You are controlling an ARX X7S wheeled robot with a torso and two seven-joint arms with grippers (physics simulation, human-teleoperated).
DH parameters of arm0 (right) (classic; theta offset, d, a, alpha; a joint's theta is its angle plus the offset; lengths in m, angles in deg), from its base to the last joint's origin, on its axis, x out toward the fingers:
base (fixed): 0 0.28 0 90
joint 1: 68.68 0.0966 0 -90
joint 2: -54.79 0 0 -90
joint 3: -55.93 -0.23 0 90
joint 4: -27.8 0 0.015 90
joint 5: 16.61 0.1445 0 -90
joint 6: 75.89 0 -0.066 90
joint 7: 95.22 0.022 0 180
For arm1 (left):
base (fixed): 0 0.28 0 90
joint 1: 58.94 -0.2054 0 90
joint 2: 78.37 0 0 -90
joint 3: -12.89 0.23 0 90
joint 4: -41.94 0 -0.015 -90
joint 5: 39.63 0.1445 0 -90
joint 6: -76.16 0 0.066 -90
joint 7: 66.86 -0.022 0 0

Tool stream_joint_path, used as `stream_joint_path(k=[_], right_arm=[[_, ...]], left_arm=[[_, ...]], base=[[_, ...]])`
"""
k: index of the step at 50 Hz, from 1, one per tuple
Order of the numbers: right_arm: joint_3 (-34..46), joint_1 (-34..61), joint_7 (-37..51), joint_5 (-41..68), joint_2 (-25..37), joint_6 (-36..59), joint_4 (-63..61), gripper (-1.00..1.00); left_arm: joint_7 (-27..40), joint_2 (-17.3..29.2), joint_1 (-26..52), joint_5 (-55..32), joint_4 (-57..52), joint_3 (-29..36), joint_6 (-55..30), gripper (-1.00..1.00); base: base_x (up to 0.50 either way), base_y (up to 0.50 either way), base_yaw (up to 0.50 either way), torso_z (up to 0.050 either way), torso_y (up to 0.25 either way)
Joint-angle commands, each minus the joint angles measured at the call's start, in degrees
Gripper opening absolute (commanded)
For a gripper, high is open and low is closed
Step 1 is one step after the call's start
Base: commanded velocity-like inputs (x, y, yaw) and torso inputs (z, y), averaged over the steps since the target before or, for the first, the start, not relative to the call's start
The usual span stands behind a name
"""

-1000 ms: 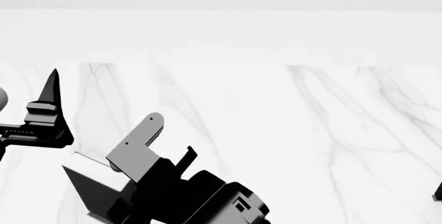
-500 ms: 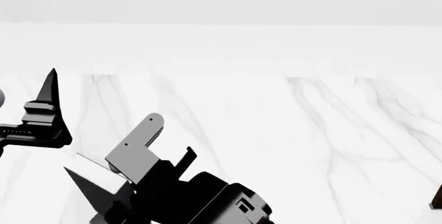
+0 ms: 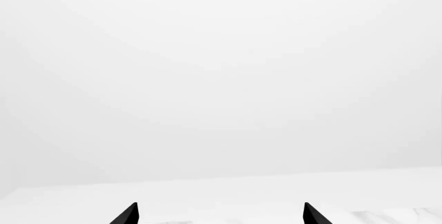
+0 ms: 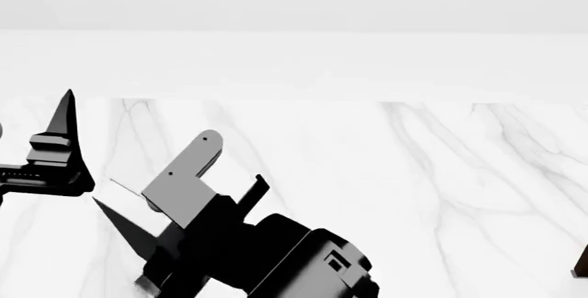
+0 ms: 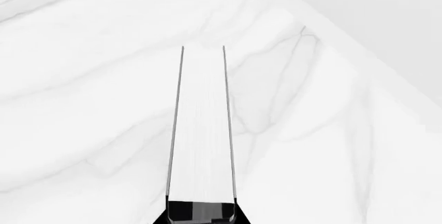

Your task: Pick up the book on the left and place it on top of the shelf.

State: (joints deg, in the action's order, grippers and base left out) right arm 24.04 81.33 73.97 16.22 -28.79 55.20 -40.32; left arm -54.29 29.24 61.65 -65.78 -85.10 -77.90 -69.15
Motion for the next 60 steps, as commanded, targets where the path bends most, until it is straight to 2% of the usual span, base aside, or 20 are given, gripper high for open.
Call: stream_joint_path(k=[1,6,15,18,19,21,24,34,40,44,60], right_arm=[[0.22,6.88,9.67,-9.78,4.36,3.57,-9.86,-1.00],[6.61,9.54,15.84,-19.01,7.62,4.61,-14.97,-1.00],[13.00,14.58,21.74,-28.91,10.23,9.86,-18.07,-1.00],[15.96,16.39,24.45,-33.32,10.40,10.36,-16.33,-1.00],[20.78,18.03,27.96,-39.15,10.20,10.78,-13.34,-1.00],[24.62,19.84,32.29,-44.49,8.88,10.42,-6.18,-1.00],[24.12,20.36,31.34,-43.86,8.96,10.91,-5.01,-1.00],[24.58,24.04,32.71,-44.29,5.00,5.48,15.89,-1.00],[25.35,25.90,32.12,-43.84,0.86,0.90,32.78,-1.00],[25.76,27.73,32.50,-43.28,-4.90,-6.31,52.38,-1.00],[31.36,30.59,27.69,-37.15,-1.12,5.07,53.10,-1.00]], left_arm=[[0.05,-0.56,0.14,0.95,0.59,-0.79,0.62,1.00],[0.13,-0.50,0.33,0.93,0.86,-0.63,0.72,1.00],[0.43,-0.31,0.61,0.56,0.47,-0.60,0.26,1.00],[0.53,-0.29,0.75,0.44,0.32,-0.52,0.13,1.00],[0.56,-0.26,0.80,0.46,0.31,-0.42,0.12,1.00],[0.65,-0.24,0.85,0.41,0.22,-0.37,0.06,1.00],[0.73,-0.22,0.84,0.25,0.03,-0.40,-0.01,1.00],[0.88,-0.21,0.78,0.19,0.43,-0.10,0.41,1.00],[0.95,-0.34,0.79,0.14,0.65,0.27,0.73,1.00],[1.06,-0.26,0.75,-0.06,0.47,0.12,0.65,1.00],[1.32,0.00,0.81,-0.72,0.31,-0.24,0.65,1.00]], base=[[0.00,0.00,0.00,0.000,0.000],[0.00,0.00,0.00,0.000,0.000],[0.00,0.00,0.00,0.000,0.002],[0.00,0.00,0.00,0.000,0.000],[0.00,0.00,0.00,0.000,0.000],[0.00,0.00,0.00,0.000,0.000],[0.00,0.00,0.00,0.000,0.000],[0.00,0.00,0.00,0.000,0.002],[0.00,0.00,0.00,0.000,0.002],[0.00,0.00,0.00,0.000,0.000],[0.00,0.00,0.00,0.000,0.002]])
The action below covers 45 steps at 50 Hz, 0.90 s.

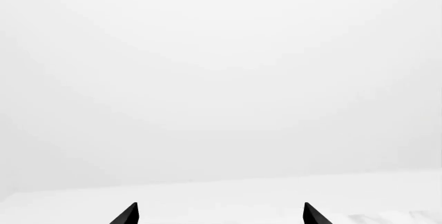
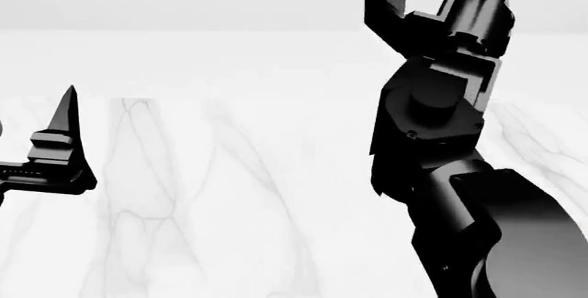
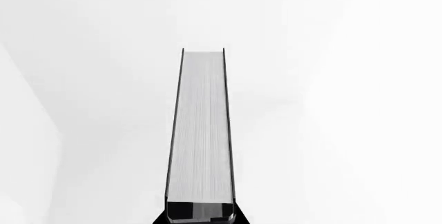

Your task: Pick up the book on the left and place it on top of the shelf.

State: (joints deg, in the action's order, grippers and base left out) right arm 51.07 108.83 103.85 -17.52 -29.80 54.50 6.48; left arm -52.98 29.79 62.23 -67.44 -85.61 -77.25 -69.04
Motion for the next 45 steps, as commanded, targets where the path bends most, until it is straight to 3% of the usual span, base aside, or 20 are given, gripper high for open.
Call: stream_joint_path(k=[1,21,45], right_arm=[[4.47,3.26,-2.68,-2.72,0.18,6.69,6.30,-1.00],[2.74,3.46,-3.88,1.19,5.82,17.34,6.30,-1.00],[-4.90,-0.41,-1.12,1.14,12.13,29.10,6.31,-1.00]], left_arm=[[0.03,-0.51,0.23,0.90,0.78,-0.92,0.51,1.00],[0.38,-0.15,0.08,0.43,0.74,-0.98,0.80,1.00],[0.79,0.16,-0.24,0.13,1.02,-0.55,1.40,1.00]], base=[[0.00,0.00,0.00,0.000,0.000],[0.00,0.00,0.00,0.000,0.002],[0.00,0.00,0.00,0.001,0.001]])
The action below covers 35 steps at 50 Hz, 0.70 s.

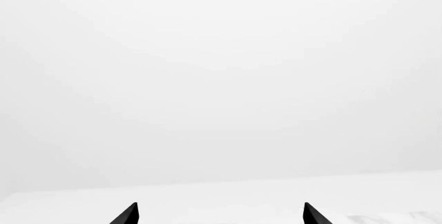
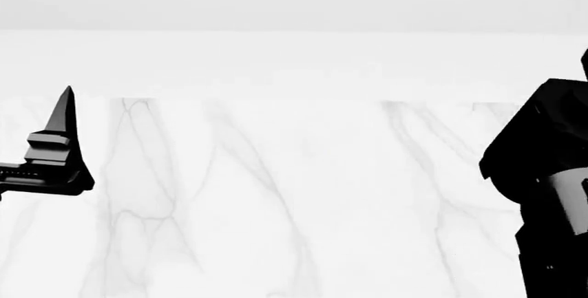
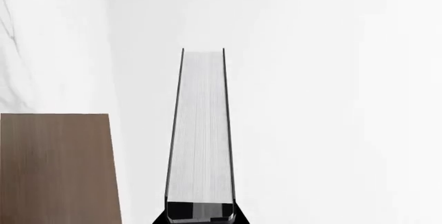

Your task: Pick up the book on the left and place it on top of the shelf.

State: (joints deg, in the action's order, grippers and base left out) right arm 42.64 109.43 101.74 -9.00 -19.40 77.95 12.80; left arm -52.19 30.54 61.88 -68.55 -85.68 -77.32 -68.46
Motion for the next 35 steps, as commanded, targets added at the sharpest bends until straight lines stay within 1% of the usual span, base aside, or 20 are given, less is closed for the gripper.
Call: stream_joint_path(k=[1,5,35], right_arm=[[3.75,-1.16,0.88,-7.54,1.87,6.11,-0.02,-1.00],[3.97,-1.54,1.15,-7.72,2.30,7.68,-0.02,-1.00],[-0.64,-3.79,-0.01,-7.35,2.29,9.80,-0.02,-1.00]], left_arm=[[0.05,-0.60,0.14,1.18,1.04,-0.49,0.73,1.00],[0.03,-0.52,0.44,1.16,1.38,-0.35,0.82,1.00],[0.87,0.05,0.40,0.30,0.76,-0.52,0.54,1.00]], base=[[0.00,0.00,0.00,0.000,0.011],[0.00,0.00,0.00,0.000,0.000],[0.00,0.00,0.00,0.000,0.001]])
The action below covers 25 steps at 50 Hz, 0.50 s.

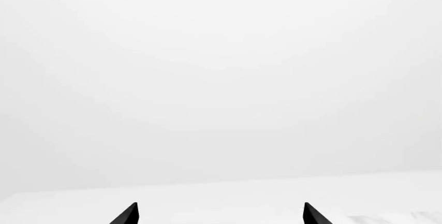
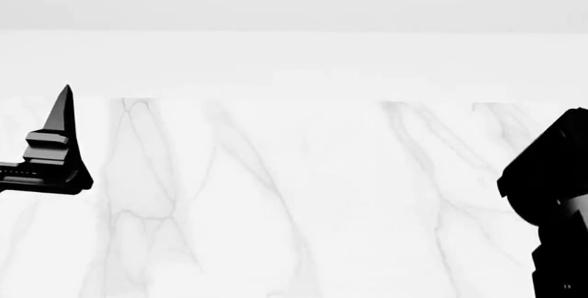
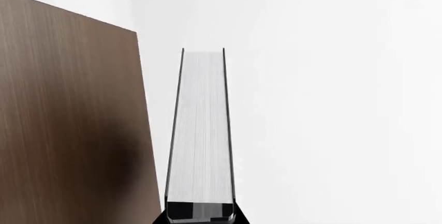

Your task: Pick up the book on the left and place it on top of the shelf.

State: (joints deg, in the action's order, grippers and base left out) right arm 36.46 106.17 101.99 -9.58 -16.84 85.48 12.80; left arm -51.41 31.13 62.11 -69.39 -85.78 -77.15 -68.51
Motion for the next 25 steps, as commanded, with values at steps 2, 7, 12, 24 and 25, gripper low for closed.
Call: stream_joint_path(k=[2,7,12,24,25], right_arm=[[5.27,-0.86,-0.27,-6.81,-0.14,2.88,-0.01,-1.00],[4.30,-1.43,-0.24,-6.72,0.01,3.09,-0.01,-1.00],[2.97,-2.15,-0.04,-6.68,0.12,2.99,-0.01,-1.00],[2.13,-2.90,-0.43,-7.01,0.28,2.75,-0.01,-1.00],[2.25,-2.98,-0.55,-7.05,0.32,2.74,-0.01,-1.00]], left_arm=[[0.14,-0.51,0.17,1.12,0.86,-0.65,0.59,1.00],[0.25,-0.39,0.09,0.98,0.81,-0.79,0.62,1.00],[0.34,-0.32,0.03,0.90,0.85,-0.75,0.73,1.00],[0.57,-0.23,0.15,0.71,0.99,-0.49,0.85,1.00],[0.58,-0.19,0.19,0.72,1.04,-0.44,0.86,1.00]], base=[[0.00,0.00,0.00,0.000,0.000],[0.00,0.00,0.00,0.000,0.002],[0.00,0.00,0.00,0.000,0.000],[0.00,0.00,0.00,0.001,0.002],[0.00,0.00,0.00,0.000,0.000]])
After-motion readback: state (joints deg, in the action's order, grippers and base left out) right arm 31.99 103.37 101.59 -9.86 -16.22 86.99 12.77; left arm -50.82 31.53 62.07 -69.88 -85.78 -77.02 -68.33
